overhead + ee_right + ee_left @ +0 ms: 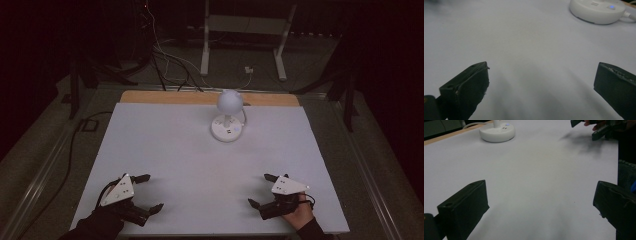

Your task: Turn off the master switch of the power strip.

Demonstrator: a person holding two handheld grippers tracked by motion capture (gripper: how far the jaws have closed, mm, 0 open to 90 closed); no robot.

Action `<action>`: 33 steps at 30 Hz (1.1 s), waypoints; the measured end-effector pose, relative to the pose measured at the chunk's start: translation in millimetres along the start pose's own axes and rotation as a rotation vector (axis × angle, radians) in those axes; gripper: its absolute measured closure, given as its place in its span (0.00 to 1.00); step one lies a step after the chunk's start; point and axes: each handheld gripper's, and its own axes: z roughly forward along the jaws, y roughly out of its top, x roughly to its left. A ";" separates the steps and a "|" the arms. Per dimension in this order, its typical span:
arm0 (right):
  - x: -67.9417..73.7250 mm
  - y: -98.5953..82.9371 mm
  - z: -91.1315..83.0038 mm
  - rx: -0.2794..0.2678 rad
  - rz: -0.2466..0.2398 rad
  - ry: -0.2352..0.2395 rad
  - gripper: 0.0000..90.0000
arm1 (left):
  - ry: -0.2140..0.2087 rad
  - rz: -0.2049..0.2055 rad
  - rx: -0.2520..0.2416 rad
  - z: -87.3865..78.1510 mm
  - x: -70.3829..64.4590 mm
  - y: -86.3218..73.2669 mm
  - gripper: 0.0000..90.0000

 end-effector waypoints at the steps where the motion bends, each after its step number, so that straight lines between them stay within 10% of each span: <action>1: 0.5 -0.2 0.3 0.007 -0.008 -0.002 0.00 | 0.002 0.001 0.001 -0.1 0.1 0.2 0.00; 33: 8.9 7.7 -0.3 0.062 -0.030 0.051 0.00 | 0.000 0.007 -0.006 -1.6 -1.2 1.3 0.00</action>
